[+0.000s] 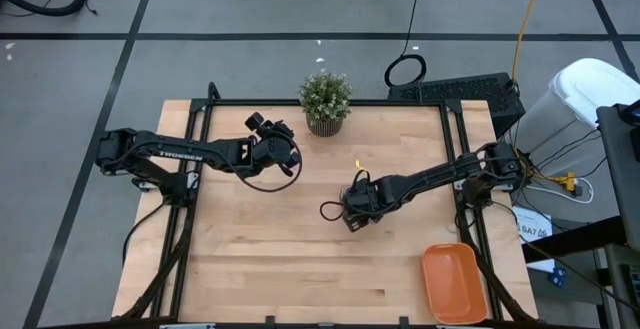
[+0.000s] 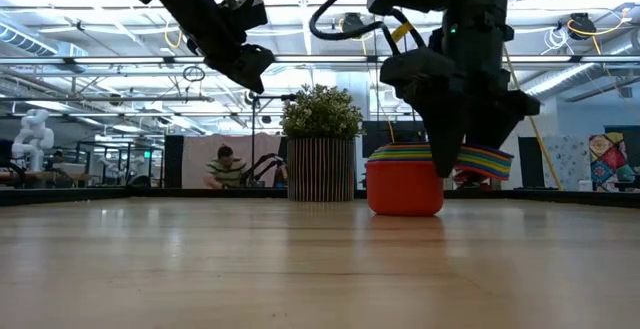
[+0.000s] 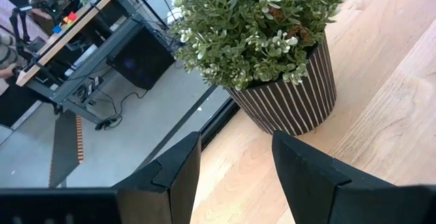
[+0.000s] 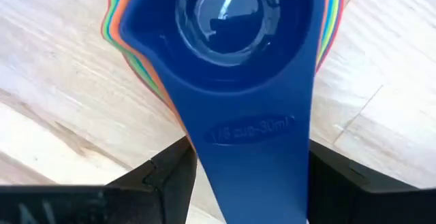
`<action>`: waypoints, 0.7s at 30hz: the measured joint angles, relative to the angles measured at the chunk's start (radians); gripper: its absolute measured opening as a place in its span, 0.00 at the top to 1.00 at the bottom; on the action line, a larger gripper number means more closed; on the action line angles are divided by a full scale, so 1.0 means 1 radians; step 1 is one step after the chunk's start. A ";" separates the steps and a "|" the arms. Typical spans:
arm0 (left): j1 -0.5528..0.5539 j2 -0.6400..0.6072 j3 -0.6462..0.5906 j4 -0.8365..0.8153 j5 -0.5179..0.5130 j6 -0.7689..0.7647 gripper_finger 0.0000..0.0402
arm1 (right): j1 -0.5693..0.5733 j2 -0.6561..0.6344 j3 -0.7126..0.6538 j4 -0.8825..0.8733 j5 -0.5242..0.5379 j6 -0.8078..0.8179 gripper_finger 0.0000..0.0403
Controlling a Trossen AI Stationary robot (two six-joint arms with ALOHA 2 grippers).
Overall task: Nest measuring cups in basket
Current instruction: Put the nested measuring cups into the orange bin
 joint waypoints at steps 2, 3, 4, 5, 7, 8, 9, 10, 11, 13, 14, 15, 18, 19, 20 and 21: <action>0.000 0.000 0.000 0.000 0.000 0.000 0.54 | -0.002 0.000 0.001 -0.011 -0.001 -0.005 0.48; 0.000 0.000 0.000 0.000 0.000 0.000 0.54 | -0.002 0.000 0.001 -0.020 -0.001 -0.008 0.48; 0.000 0.000 0.000 0.000 0.000 0.000 0.54 | -0.002 0.000 0.001 -0.032 -0.002 -0.015 0.48; 0.000 0.000 0.000 0.000 0.000 -0.001 0.54 | -0.002 0.000 0.001 -0.043 -0.002 -0.023 0.48; 0.000 0.000 0.000 0.000 0.000 -0.002 0.54 | -0.002 0.000 0.001 -0.059 0.000 -0.045 0.48; 0.000 0.000 0.000 0.000 0.000 -0.002 0.54 | -0.002 0.000 0.001 -0.064 0.002 -0.057 0.48; 0.000 0.000 0.000 0.000 0.000 -0.002 0.54 | -0.002 0.000 0.001 -0.066 0.006 -0.064 0.48; 0.000 0.000 0.000 0.000 0.000 -0.002 0.54 | -0.002 0.000 0.001 -0.067 0.012 -0.071 0.48; 0.000 0.000 0.000 0.000 0.000 -0.002 0.54 | -0.002 0.000 0.001 -0.068 0.019 -0.079 0.48; 0.000 0.000 0.000 0.000 0.000 -0.002 0.54 | -0.002 0.000 0.001 -0.067 0.021 -0.087 0.48; 0.000 0.000 0.000 0.000 0.000 -0.002 0.54 | -0.002 0.000 0.001 -0.067 0.021 -0.092 0.48; 0.000 0.000 0.000 0.000 0.000 -0.002 0.54 | -0.002 0.000 0.001 -0.066 0.021 -0.096 0.48; 0.000 0.000 0.000 0.000 0.000 -0.002 0.54 | -0.002 0.000 0.001 -0.065 0.021 -0.101 0.51; 0.000 0.000 0.000 0.000 0.000 -0.002 0.54 | -0.002 0.000 0.001 -0.064 0.021 -0.101 0.53; 0.000 0.000 0.000 0.000 0.000 -0.002 0.54 | -0.001 0.000 0.001 -0.063 0.021 -0.101 0.56; 0.000 0.000 0.000 0.000 0.000 -0.002 0.54 | 0.001 0.000 0.001 -0.063 0.021 -0.101 0.58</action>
